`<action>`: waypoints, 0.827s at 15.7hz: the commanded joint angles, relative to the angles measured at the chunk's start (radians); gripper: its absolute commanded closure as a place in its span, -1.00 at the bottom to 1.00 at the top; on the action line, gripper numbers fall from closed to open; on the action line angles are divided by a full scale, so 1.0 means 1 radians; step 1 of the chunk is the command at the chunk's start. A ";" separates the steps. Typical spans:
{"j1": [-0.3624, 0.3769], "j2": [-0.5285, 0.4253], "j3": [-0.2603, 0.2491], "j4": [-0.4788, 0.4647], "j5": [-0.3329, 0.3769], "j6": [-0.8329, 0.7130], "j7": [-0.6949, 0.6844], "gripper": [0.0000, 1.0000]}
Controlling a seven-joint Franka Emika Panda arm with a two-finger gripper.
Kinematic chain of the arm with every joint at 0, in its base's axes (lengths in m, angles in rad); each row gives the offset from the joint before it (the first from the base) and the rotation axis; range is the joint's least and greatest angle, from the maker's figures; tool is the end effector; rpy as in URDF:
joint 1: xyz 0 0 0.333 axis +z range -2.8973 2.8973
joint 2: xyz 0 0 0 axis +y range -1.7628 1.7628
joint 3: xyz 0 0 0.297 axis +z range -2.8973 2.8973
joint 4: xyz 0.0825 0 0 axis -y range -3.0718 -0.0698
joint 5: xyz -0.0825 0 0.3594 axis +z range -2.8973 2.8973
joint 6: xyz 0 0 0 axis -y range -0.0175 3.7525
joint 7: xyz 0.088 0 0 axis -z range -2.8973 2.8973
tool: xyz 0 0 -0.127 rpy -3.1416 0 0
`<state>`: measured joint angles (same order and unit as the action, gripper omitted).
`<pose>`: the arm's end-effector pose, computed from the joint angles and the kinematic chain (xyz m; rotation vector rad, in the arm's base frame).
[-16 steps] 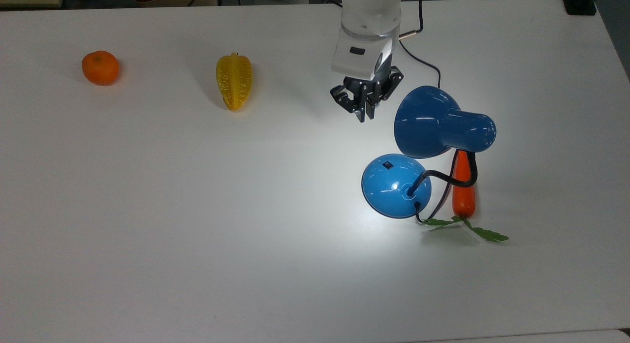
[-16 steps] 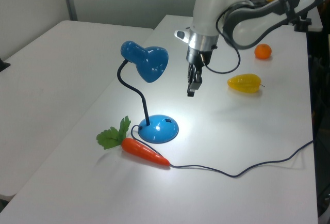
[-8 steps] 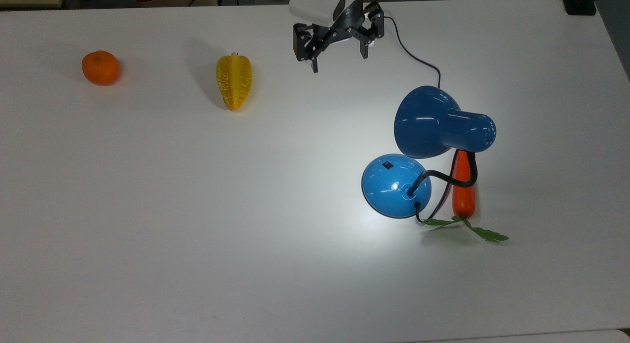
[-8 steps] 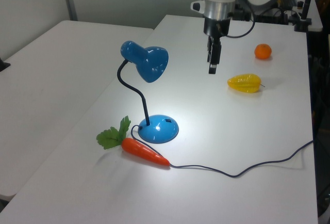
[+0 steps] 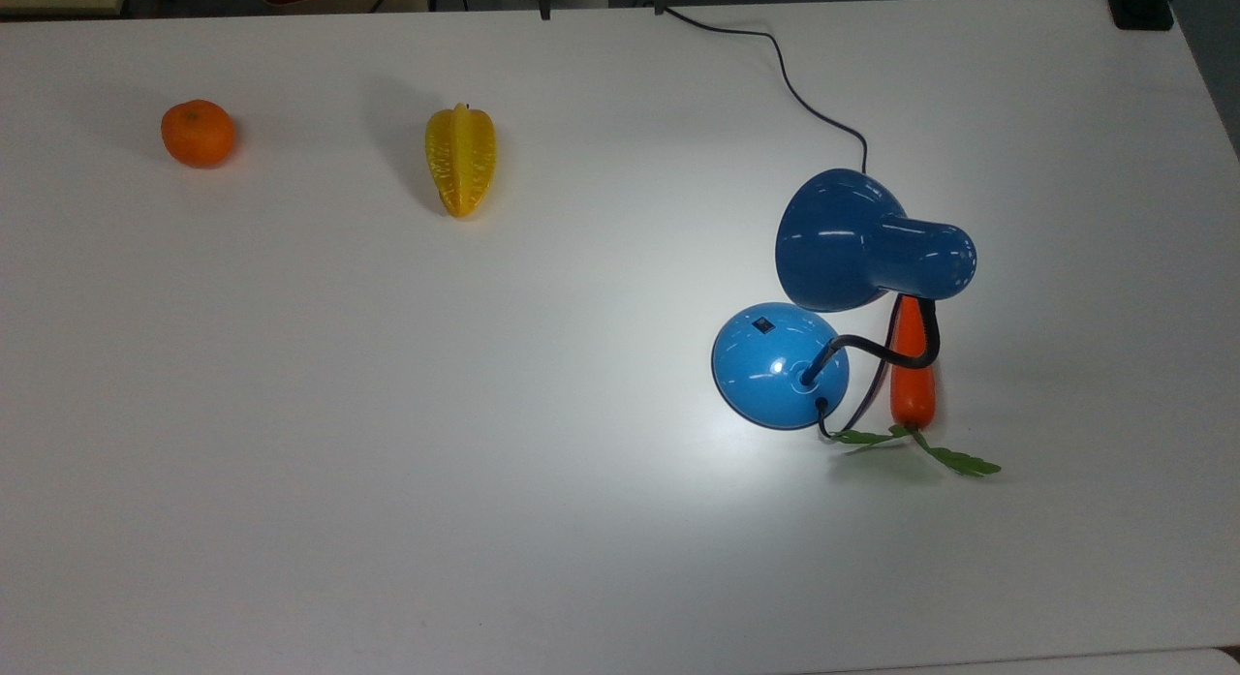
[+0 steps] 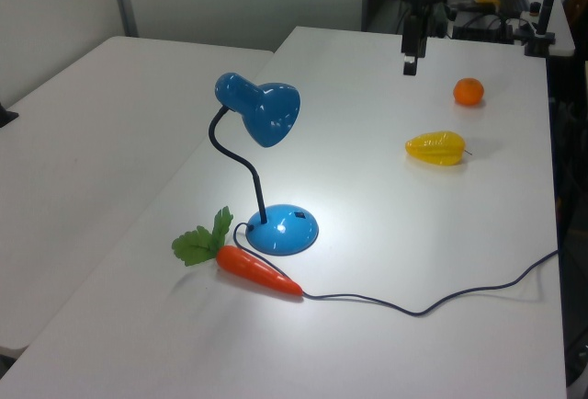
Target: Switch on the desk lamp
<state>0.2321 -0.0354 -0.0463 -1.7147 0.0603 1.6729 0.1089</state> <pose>0.5151 0.1037 0.5485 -3.0796 -0.1087 0.0238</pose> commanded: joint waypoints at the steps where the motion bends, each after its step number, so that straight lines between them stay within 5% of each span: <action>1: -0.034 -0.012 -0.021 0.056 -0.004 -0.075 0.025 -1.00; 6: -0.048 -0.011 -0.072 0.064 0.010 -0.032 -0.152 -1.00; 13: -0.069 0.002 -0.079 0.056 0.009 0.062 -0.262 -1.00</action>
<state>0.1654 -0.0393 -0.1184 -1.6556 0.0610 1.7092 -0.0967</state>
